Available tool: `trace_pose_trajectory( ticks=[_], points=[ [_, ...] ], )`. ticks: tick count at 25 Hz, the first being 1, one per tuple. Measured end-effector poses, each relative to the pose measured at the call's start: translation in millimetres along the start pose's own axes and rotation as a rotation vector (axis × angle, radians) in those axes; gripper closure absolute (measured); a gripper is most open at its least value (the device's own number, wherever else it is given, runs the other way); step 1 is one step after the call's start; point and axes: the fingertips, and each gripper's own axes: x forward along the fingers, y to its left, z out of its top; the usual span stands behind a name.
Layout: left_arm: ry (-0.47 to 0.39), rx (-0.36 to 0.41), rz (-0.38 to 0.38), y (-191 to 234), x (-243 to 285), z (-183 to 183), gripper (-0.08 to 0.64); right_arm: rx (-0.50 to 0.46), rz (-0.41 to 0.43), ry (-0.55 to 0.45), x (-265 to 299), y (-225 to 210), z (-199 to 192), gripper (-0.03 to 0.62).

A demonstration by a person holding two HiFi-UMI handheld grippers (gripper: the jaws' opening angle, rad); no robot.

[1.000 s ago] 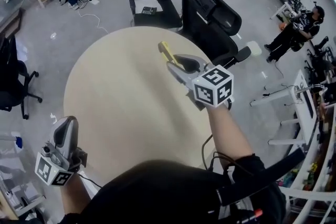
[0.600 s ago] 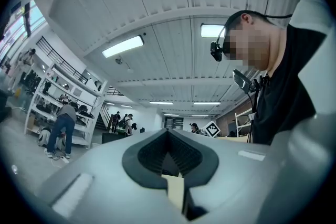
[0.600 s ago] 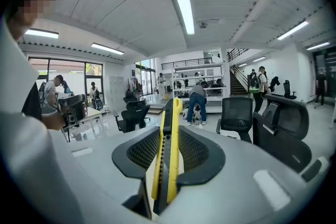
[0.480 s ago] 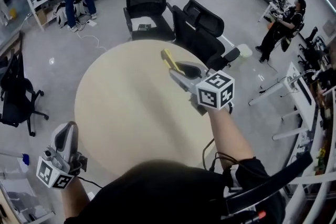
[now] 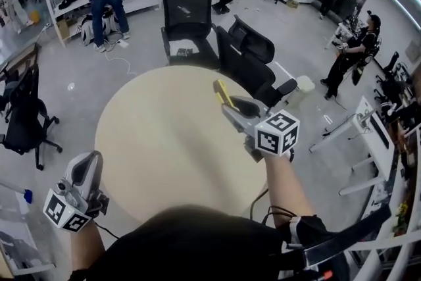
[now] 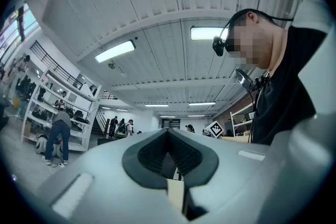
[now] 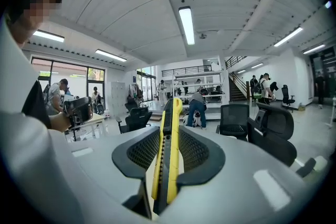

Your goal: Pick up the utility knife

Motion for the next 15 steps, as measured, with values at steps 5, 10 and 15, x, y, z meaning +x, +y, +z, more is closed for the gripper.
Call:
trace_pose_trajectory(
  ticks=[5,10,15],
  points=[
    [-0.011,0.052,0.01,-77,26,3,0.576,-0.014,0.071,-0.051,-58,-17,1,0.465],
    [-0.019,0.018,0.01,-165,54,-24,0.577,-0.022,0.135,-0.044,-128,-43,-20,0.463],
    [0.012,-0.012,-0.013,-228,85,-47,0.577,-0.022,0.164,-0.023,-177,-66,-40,0.463]
  ],
)
